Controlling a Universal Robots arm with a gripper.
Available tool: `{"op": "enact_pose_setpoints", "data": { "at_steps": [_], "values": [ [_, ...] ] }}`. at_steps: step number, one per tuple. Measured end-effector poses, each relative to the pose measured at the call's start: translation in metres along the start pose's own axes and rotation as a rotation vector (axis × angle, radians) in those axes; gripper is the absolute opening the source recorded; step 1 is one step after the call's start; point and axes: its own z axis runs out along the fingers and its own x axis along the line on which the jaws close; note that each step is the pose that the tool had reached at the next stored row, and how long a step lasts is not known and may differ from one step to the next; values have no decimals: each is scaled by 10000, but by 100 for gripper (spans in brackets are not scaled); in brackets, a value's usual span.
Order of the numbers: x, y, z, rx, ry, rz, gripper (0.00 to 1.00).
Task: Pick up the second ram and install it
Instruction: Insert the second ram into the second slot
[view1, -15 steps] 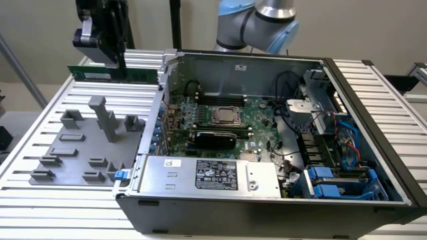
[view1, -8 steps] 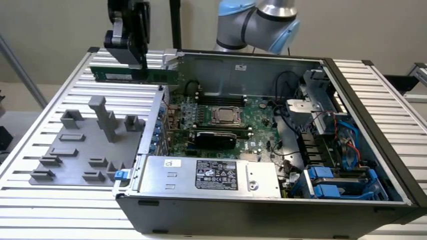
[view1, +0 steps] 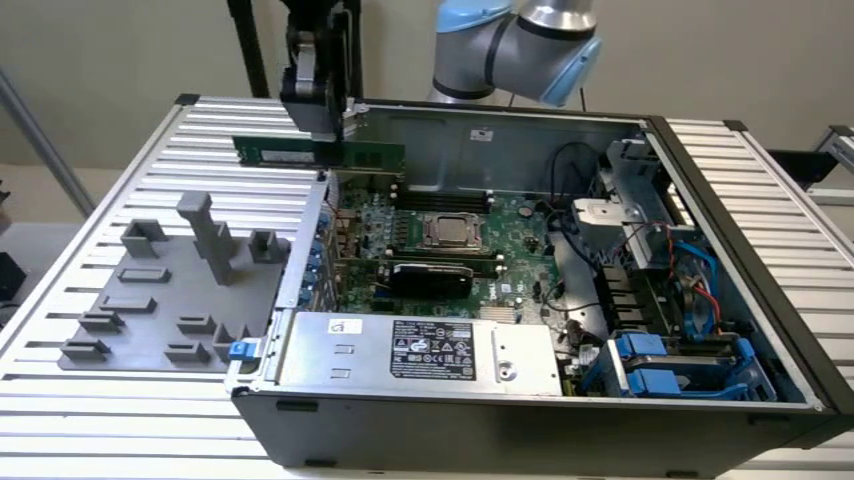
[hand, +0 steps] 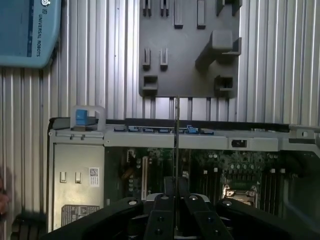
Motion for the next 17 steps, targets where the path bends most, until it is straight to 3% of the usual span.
{"op": "enact_pose_setpoints", "data": {
  "at_steps": [17],
  "values": [
    [-333, -781, 286, 0, 1, 1, 0]
  ]
}}
